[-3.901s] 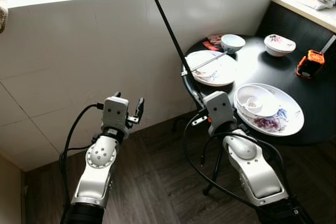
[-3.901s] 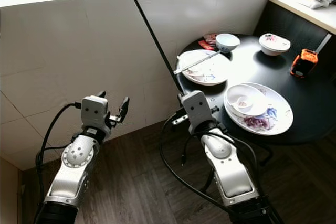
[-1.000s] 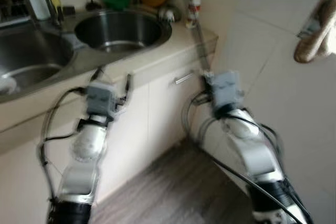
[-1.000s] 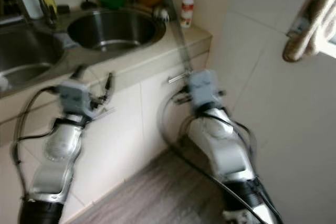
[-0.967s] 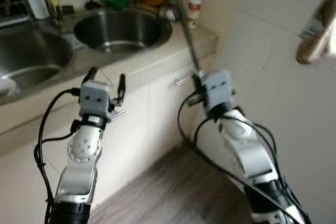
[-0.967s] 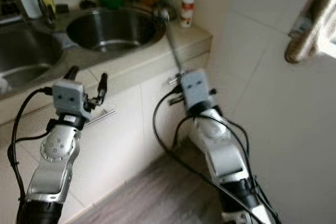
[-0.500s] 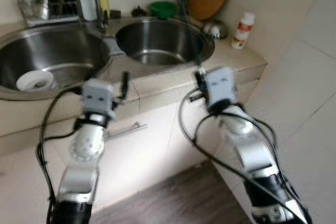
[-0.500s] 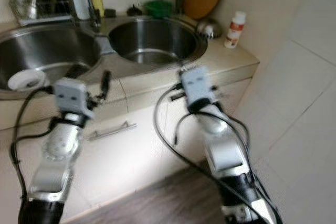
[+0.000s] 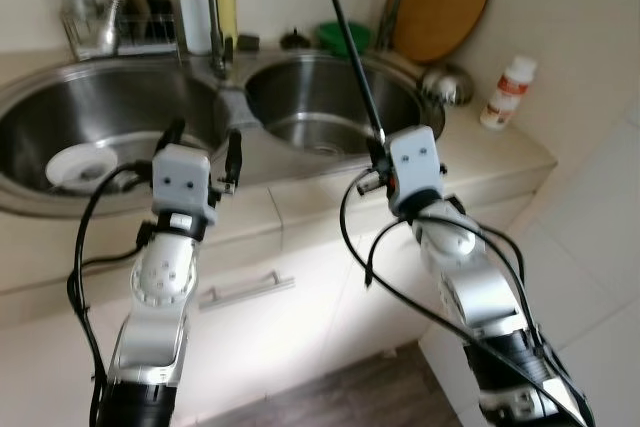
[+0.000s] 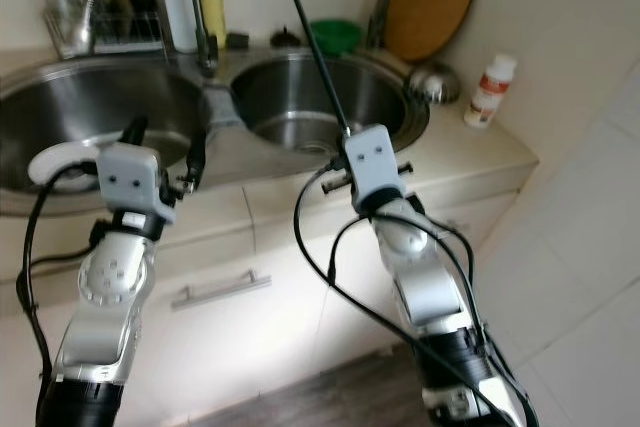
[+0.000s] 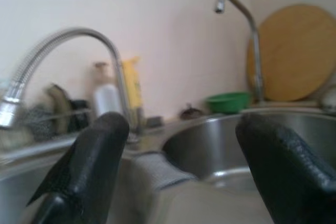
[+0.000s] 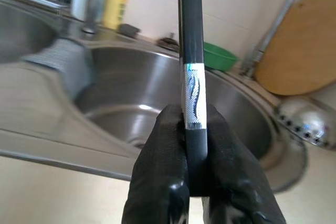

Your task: Kitchen organization

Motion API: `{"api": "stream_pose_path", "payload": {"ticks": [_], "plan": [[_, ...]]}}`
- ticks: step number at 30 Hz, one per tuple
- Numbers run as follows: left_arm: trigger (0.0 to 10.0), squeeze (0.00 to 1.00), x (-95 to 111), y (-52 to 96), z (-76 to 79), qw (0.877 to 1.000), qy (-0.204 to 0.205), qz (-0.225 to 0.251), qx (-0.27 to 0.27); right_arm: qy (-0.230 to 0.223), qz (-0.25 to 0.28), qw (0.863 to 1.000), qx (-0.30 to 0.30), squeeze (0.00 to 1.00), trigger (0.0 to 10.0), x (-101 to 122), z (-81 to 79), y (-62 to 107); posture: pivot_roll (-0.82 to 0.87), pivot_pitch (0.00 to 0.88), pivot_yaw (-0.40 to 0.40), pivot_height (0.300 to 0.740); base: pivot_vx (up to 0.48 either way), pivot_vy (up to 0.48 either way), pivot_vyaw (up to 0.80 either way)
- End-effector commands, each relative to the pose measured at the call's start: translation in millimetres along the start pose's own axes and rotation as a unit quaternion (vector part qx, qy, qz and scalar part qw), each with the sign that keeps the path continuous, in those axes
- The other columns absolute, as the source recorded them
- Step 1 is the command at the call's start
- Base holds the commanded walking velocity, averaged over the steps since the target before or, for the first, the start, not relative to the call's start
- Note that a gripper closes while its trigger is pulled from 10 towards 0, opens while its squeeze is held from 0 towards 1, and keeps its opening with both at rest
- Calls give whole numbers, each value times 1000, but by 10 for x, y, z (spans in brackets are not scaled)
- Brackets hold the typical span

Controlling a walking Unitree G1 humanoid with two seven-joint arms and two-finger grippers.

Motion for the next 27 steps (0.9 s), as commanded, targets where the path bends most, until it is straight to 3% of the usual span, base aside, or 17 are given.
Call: {"api": "stream_pose_path", "payload": {"ticks": [1,6,10,16,23,27], "plan": [[10000,0,55,-21,53,1000,-4,11,-12,8,-1,1000,-9,0,10000,15,72,-9,-17,0,-89,740,315,0,0],[10000,0,36,-11,58,1000,-5,8,-13,43,-5,999,-4,0,10000,-1,61,-22,-17,0,-90,740,313,0,518],[10000,0,33,-12,66,1000,-6,7,-13,13,-8,1000,-6,0,10000,-10,75,-28,-15,0,-93,740,275,0,600],[10000,0,22,-19,70,1000,-8,3,-12,43,-33,999,-1,0,10000,-106,79,-42,-15,0,-94,740,0,0,267],[10000,0,15,-20,74,1000,-8,1,-11,18,-49,998,-31,0,10000,-155,220,-74,-14,0,-97,740,0,0,571],[10000,0,11,-29,80,1000,-8,1,-11,48,-117,992,-13,0,10000,-352,280,-127,-14,0,-94,740,0,0,0]]}}
Point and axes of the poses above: a point about 5 cm out from each wrist's last joint towards the gripper, its own y axis pointing back from the gripper into the wrist, its own x axis along the axis of the wrist's last joint, z = x × y, the point moved 5 cm from there along -y, pointing out of the wrist towards the gripper, and after that the axes turned 10 degrees about -y, right-handed, at the moved point
